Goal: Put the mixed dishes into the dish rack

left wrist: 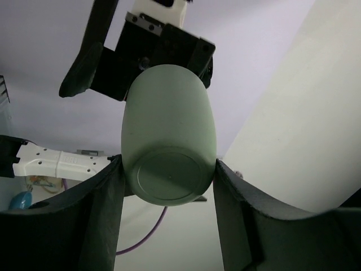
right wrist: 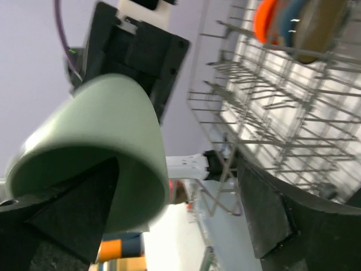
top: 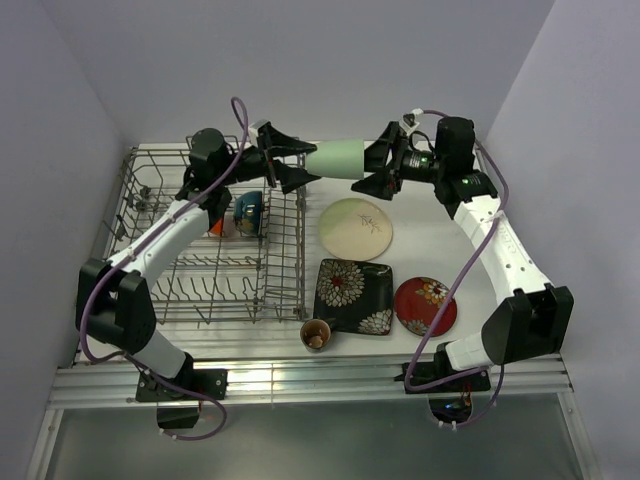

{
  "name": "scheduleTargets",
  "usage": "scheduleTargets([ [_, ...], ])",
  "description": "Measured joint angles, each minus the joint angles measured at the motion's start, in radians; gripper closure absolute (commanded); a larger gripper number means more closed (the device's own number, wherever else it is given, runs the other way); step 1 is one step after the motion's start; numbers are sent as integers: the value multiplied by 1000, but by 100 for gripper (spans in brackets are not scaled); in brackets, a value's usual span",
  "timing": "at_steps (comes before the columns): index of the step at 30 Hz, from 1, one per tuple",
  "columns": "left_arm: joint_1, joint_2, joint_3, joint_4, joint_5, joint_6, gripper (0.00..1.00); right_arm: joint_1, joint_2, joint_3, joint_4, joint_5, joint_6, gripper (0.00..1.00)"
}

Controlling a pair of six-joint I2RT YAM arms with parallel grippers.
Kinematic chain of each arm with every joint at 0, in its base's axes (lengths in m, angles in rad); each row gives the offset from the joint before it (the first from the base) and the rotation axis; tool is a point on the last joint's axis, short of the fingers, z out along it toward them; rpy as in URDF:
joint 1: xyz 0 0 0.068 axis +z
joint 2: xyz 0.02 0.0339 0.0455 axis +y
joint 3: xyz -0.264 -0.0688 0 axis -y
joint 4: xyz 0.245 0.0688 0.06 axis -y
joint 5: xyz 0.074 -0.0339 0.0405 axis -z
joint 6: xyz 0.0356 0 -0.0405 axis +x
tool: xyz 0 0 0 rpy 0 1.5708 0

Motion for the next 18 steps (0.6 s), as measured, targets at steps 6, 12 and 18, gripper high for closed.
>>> scheduleTargets([
  [6, 199, 6, 189, -484, -34, 230, 100, -32, -6, 21, -240, 155, -168, 5],
  [12, 456, 65, 600, -1107, -274, 669, 100, -72, -10, 21, -451, 314, -326, 7],
  [18, 527, 73, 818, -1510, -584, 958, 100, -72, -10, -10, -519, 362, -425, 7],
])
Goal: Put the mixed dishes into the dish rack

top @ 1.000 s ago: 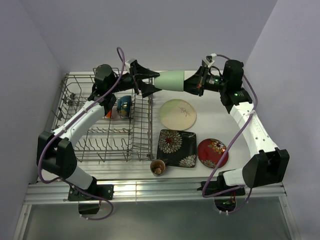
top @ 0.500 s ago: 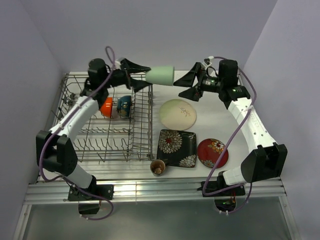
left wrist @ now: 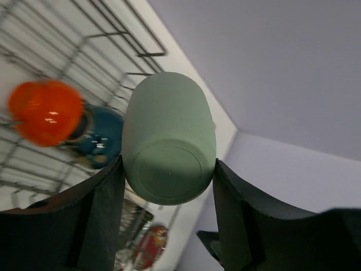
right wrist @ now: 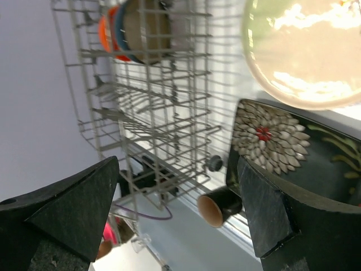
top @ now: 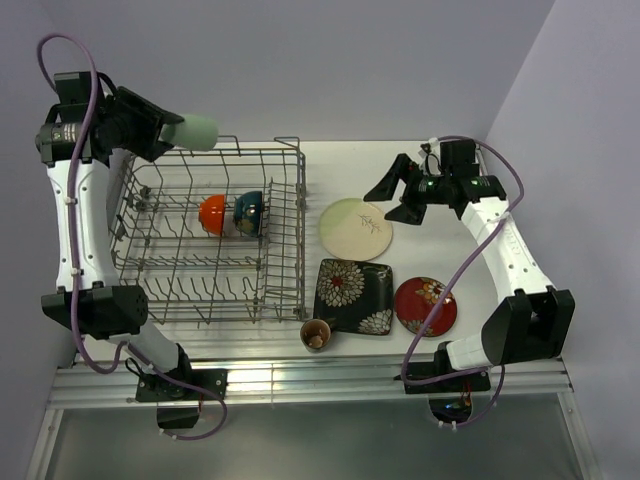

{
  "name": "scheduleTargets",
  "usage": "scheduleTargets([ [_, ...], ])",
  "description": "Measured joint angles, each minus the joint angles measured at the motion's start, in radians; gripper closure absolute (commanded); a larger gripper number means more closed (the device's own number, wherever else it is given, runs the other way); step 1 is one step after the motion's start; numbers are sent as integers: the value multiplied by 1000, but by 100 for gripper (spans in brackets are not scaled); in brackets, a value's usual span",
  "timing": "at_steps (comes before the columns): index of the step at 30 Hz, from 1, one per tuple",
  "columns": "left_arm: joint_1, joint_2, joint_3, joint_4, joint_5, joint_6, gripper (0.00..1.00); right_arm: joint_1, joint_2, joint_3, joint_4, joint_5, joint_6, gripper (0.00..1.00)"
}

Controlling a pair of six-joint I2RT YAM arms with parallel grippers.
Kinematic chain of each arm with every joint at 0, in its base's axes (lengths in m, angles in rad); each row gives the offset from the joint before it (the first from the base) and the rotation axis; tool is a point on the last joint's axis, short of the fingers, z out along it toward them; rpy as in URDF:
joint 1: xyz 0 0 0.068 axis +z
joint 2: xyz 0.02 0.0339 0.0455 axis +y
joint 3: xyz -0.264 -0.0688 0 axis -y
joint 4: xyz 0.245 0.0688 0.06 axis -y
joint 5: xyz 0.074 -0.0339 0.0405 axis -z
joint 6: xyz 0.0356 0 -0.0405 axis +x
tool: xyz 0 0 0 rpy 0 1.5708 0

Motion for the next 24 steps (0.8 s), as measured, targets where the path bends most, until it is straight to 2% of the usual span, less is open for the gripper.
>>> scheduleTargets([
  [3, 0, 10, 63, -138, -130, 96, 100, 0, 4, -26, -22, 6, -36, 8],
  [7, -3, 24, 71, -263, -290, 192, 100, 0, 28, -27, -30, 5, -67, 8],
  [11, -18, 66, 66, -312, -413, 245, 100, 0, 64, -27, -30, 2, -80, 9],
  [24, -83, 272, 79, -334, -557, 298, 100, 0, 93, -25, -36, 1, -99, 9],
])
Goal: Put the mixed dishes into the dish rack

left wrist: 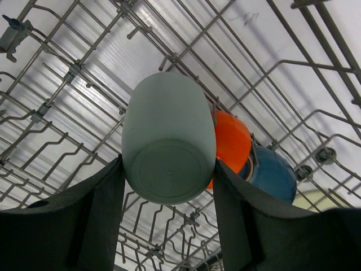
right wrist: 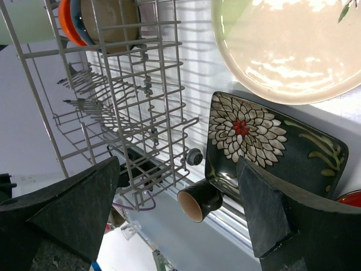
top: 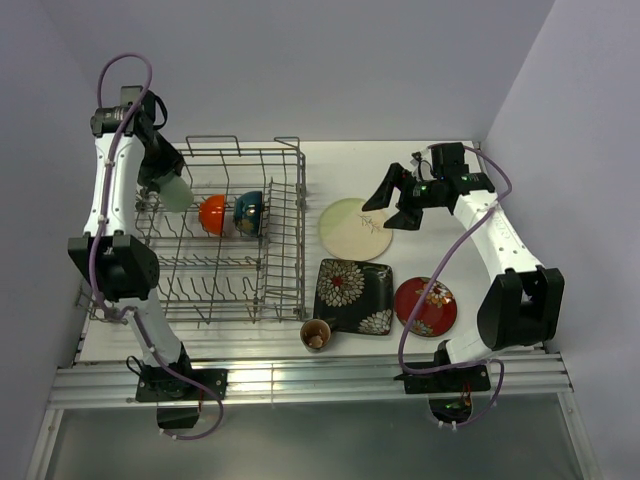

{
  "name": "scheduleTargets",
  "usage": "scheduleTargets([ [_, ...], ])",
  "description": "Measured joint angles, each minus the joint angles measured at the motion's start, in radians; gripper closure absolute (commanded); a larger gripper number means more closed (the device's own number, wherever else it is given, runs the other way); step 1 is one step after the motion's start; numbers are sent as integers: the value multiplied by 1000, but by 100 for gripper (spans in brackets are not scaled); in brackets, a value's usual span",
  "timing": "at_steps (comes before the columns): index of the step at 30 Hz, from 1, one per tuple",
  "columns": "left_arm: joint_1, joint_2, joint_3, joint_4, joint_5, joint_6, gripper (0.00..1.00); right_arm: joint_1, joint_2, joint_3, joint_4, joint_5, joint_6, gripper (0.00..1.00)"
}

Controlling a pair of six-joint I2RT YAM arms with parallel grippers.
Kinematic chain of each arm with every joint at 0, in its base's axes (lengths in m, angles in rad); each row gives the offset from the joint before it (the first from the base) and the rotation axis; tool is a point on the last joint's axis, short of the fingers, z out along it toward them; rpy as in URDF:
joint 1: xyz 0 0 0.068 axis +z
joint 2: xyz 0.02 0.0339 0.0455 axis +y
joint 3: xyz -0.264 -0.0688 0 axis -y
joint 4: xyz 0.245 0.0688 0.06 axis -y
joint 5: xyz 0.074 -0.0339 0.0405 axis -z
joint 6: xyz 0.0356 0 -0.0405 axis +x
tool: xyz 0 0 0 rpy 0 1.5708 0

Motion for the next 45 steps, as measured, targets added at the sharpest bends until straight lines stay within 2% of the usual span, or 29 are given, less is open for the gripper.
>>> scheduleTargets([
  [13, 5, 127, 121, 5, -24, 4, 100, -18, 34, 16, -14, 2, -15, 9],
  [20, 17, 173, 131, 15, -24, 8, 99, -30, 58, 48, -33, 5, -19, 9],
  [21, 19, 178, 131, 15, -24, 8, 92, -30, 58, 51, -36, 5, -19, 9],
  [22, 20, 182, 130, 16, -24, 8, 82, -31, 60, 56, -39, 6, -20, 9],
  [23, 22, 186, 130, 16, -23, 8, 66, -31, 60, 61, -42, 6, -22, 9],
  [24, 23, 189, 130, 16, -20, 8, 31, -31, 60, 67, -45, 9, -23, 9],
  [29, 26, 202, 128, 17, -4, 9, 2, -25, 61, 88, -62, 25, -39, 9],
  [34, 26, 203, 128, 17, 0, -2, 1, 35, 61, 137, -128, 80, -77, 9],
  [39, 26, 172, 117, 26, 34, -30, 1, 185, 57, 169, -196, 137, -127, 11],
  [45, -18, -86, -23, 121, 190, -67, 2, 380, -17, 34, -261, 204, -151, 19],
])
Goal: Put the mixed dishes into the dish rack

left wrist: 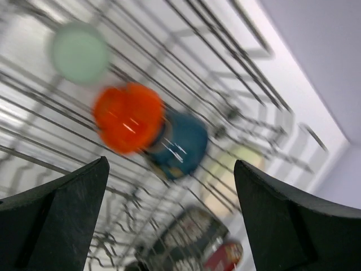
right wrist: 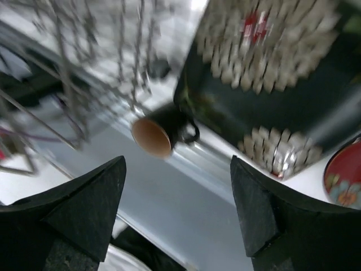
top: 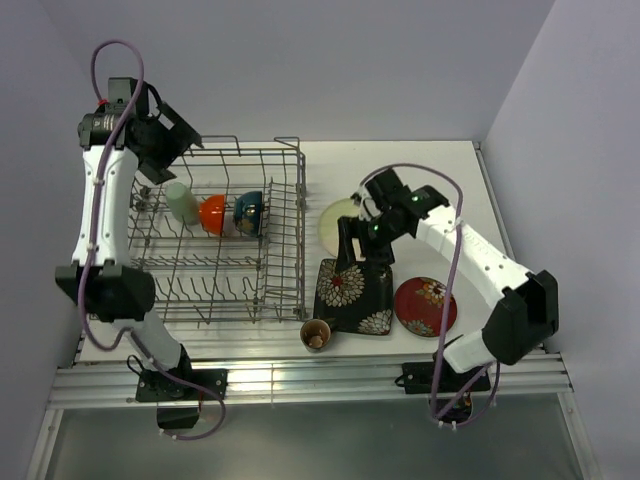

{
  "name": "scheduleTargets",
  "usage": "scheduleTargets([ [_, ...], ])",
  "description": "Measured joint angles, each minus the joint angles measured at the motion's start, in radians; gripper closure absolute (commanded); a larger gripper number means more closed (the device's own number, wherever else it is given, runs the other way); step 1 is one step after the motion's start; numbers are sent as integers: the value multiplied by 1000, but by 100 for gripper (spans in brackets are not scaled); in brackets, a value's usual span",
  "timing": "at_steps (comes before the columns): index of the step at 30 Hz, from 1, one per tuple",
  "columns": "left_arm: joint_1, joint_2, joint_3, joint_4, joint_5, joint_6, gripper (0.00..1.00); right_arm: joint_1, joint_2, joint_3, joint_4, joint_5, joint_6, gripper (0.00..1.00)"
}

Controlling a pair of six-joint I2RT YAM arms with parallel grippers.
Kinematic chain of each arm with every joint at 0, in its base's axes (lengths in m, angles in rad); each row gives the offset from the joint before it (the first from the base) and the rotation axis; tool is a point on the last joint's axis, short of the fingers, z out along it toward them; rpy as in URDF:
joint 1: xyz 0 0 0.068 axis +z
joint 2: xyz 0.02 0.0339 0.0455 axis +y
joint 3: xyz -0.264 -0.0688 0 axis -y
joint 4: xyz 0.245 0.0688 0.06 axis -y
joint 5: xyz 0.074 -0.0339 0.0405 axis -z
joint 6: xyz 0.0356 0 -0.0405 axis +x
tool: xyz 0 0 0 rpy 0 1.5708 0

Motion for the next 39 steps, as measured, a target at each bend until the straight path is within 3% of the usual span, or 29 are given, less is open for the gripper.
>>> scheduleTargets([
  [6, -146, -248, -171, 85, 154, -16, 3, 191, -132, -169, -48, 55, 52, 29],
  [9, -177, -296, -257, 103, 191, -17, 3, 227, -213, -241, -57, 64, 97, 37],
  [14, -173, -301, -307, 104, 210, -23, 3, 259, -285, -298, -35, 64, 196, 36],
  [22, -191, -367, -314, 118, 237, -51, 2, 356, -206, -328, 29, 105, 370, 36],
  [39, -195, -452, -337, 71, 240, -58, 2, 418, -153, -478, 266, 118, 653, 39],
])
